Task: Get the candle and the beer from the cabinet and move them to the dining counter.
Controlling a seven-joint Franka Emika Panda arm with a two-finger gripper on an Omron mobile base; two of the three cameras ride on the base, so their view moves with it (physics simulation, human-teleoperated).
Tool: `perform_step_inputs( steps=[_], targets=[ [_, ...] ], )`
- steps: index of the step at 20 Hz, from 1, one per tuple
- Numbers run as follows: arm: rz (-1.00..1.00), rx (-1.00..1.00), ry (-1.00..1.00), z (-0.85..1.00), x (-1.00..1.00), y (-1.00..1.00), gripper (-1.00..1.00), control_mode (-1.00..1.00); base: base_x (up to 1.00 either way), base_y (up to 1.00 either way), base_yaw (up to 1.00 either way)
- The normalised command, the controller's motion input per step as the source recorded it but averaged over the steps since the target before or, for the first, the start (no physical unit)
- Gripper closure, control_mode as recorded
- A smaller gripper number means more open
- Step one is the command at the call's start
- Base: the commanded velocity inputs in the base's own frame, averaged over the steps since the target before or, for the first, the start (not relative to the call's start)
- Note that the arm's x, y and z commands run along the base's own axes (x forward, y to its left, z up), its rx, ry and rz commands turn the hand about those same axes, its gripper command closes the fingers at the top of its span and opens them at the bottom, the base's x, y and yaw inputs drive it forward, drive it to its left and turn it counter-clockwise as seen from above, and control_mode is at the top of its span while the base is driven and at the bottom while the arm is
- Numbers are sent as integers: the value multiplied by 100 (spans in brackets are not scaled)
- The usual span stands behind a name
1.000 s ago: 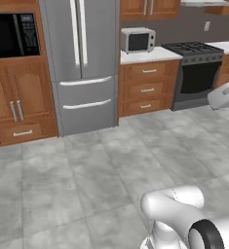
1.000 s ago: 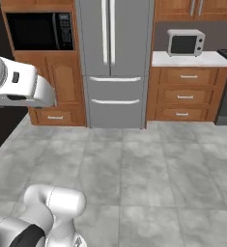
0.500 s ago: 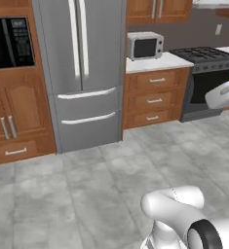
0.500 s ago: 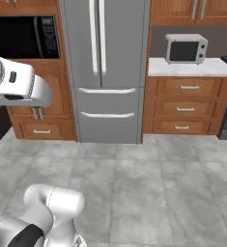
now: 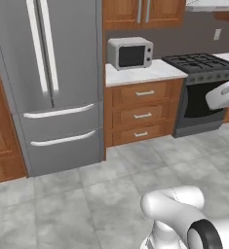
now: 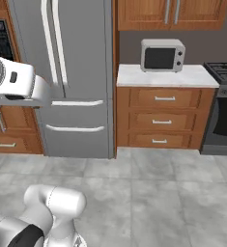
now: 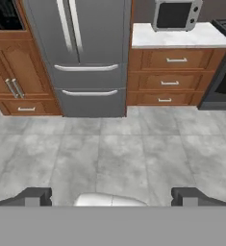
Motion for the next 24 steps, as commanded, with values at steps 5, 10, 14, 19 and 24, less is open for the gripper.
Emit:
perform_step_inputs(
  steps=[5, 10, 14, 19, 24],
  targets=[
    [0, 0, 0, 0, 0, 0, -100, 100, 95, -100, 2],
    [0, 0, 0, 0, 0, 0, -100, 100, 63, -100, 2],
    [0, 0, 0, 0, 0, 0, -100, 100, 34, -100, 1],
    [0, 0, 0, 0, 0, 0, -100, 100, 2, -100, 1],
    [0, 0, 0, 0, 0, 0, -100, 100, 0, -100, 1]
  ],
)
